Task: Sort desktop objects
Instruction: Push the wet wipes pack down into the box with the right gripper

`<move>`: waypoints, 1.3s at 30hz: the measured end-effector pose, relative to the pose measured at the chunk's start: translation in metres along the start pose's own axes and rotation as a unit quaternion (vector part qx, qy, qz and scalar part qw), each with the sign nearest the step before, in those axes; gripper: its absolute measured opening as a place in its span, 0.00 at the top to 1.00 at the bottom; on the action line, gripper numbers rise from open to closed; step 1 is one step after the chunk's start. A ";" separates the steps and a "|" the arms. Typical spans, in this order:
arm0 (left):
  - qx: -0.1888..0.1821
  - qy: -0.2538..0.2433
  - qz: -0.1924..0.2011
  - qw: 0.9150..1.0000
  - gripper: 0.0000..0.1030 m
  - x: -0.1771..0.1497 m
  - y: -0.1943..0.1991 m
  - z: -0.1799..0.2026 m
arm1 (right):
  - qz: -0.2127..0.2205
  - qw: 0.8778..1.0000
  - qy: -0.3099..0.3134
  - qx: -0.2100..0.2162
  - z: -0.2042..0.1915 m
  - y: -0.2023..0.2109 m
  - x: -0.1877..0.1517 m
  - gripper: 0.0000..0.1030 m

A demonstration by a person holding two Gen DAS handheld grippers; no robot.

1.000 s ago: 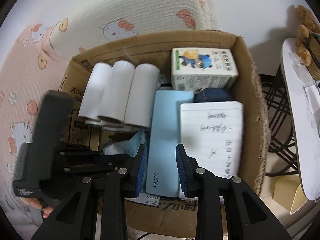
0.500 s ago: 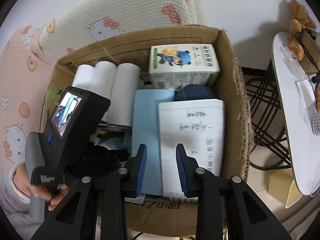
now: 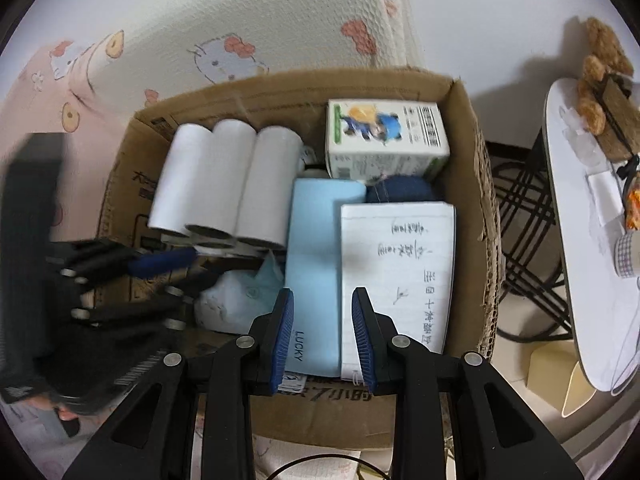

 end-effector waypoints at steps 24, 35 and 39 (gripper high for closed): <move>-0.096 0.055 0.213 0.971 0.89 0.026 0.060 -0.062 | -0.188 0.975 0.115 0.018 -0.094 -0.115 -0.050 0.75; -0.090 0.055 0.216 0.971 0.89 0.012 0.055 -0.075 | -0.237 0.964 0.121 -0.011 -0.096 -0.137 -0.064 0.75; -0.089 0.047 0.229 0.968 0.89 0.010 0.062 -0.075 | -0.245 0.966 0.081 0.002 -0.092 -0.137 -0.059 0.75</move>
Point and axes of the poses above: each gripper's, at about its wrist camera, not at the fingertips, and y roughly against the way its jaws point, z to its right, x to its top, the point moved 9 cm from there along -y, roughly the way its jaws point, and after that the axes turned 9 degrees about z, right-handed, at the moved point
